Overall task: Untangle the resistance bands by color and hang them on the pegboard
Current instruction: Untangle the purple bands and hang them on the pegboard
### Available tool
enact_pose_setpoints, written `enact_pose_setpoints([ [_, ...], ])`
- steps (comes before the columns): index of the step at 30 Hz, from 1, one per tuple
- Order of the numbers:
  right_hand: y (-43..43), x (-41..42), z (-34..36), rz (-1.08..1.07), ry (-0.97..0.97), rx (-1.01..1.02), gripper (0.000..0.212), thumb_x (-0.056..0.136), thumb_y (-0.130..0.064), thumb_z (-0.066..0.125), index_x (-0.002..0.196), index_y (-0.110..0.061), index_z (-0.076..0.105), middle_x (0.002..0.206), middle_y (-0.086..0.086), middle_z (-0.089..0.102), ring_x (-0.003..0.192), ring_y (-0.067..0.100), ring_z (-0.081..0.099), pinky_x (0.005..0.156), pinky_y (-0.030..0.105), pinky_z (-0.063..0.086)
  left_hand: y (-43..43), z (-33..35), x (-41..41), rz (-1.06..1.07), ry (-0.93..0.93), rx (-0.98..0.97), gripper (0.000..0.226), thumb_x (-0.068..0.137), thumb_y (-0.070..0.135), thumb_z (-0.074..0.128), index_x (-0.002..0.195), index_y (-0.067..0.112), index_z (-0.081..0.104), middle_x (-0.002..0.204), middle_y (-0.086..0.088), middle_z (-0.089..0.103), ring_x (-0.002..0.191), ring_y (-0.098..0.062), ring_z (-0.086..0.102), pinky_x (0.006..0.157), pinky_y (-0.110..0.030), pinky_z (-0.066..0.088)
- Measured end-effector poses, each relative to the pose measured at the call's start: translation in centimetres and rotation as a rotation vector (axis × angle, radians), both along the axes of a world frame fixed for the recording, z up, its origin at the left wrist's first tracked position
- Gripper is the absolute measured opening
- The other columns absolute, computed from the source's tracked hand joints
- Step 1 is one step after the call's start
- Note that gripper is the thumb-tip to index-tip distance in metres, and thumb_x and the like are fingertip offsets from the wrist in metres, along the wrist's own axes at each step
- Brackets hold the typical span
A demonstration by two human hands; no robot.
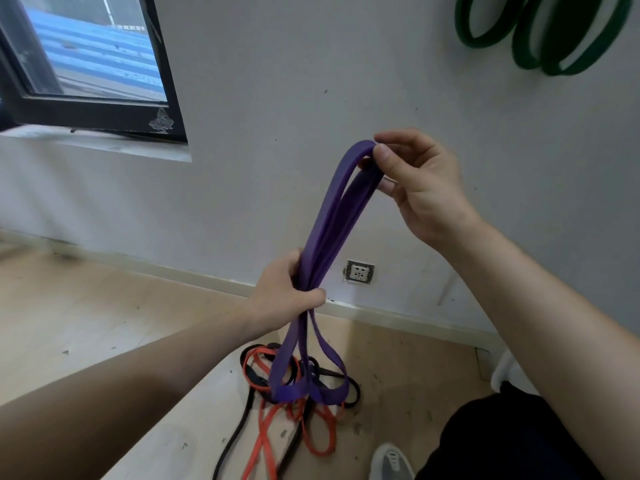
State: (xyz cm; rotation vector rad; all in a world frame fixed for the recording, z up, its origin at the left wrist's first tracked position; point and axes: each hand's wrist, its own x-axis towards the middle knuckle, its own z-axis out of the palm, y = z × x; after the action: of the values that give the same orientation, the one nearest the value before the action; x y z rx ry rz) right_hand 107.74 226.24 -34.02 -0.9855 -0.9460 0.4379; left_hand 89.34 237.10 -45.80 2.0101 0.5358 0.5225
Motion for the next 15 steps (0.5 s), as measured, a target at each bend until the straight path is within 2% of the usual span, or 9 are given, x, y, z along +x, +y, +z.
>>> enact_pose_setpoints([
  [2,-0.3,1.0,-0.2,0.011,0.040,0.002,0.014,0.094,0.001,0.062,0.105,-0.005,0.066,0.090,0.011,0.074,0.087,0.029,0.071,0.087,0.049,0.057,0.5,-0.7,-0.5,0.002,0.048,0.056,0.032,0.077,0.007,0.078,0.102,0.016,0.062,0.085,-0.017,0.064,0.075,-0.030,0.066,0.069,-0.045,0.060],
  [4,-0.6,2.0,-0.5,0.003,0.089,0.003,0.015,0.096,0.001,0.059,0.108,-0.004,0.065,0.092,0.011,0.073,0.089,0.027,0.071,0.092,0.052,0.056,1.1,-1.1,-0.9,-0.007,0.086,0.084,0.033,0.076,0.010,0.079,0.104,0.018,0.063,0.085,-0.010,0.067,0.077,-0.026,0.068,0.071,-0.045,0.060],
  [8,-1.2,4.5,-1.8,-0.045,0.167,-0.057,0.021,0.099,0.003,0.053,0.115,-0.008,0.063,0.092,0.007,0.074,0.090,0.023,0.072,0.090,0.046,0.058,3.2,-0.8,-1.7,0.026,0.084,0.086,0.034,0.080,0.015,0.083,0.110,0.020,0.068,0.093,0.002,0.073,0.085,-0.016,0.071,0.079,-0.033,0.060],
  [11,-2.0,6.4,-3.5,-0.019,0.180,-0.198,0.028,0.100,0.002,0.051,0.124,-0.010,0.058,0.100,0.009,0.073,0.095,0.023,0.072,0.094,0.045,0.057,4.4,0.1,-2.5,0.077,0.043,0.068,0.034,0.080,0.017,0.086,0.111,0.022,0.072,0.096,0.006,0.076,0.089,-0.012,0.072,0.085,-0.029,0.058],
  [15,-2.7,7.8,-6.2,0.032,0.099,-0.464,0.033,0.100,0.004,0.048,0.128,-0.011,0.057,0.111,0.011,0.066,0.106,0.026,0.064,0.101,0.050,0.052,5.1,1.2,-3.2,0.076,-0.007,0.092,0.028,0.083,0.017,0.083,0.108,0.024,0.074,0.092,0.008,0.076,0.087,-0.009,0.072,0.082,-0.026,0.058],
])
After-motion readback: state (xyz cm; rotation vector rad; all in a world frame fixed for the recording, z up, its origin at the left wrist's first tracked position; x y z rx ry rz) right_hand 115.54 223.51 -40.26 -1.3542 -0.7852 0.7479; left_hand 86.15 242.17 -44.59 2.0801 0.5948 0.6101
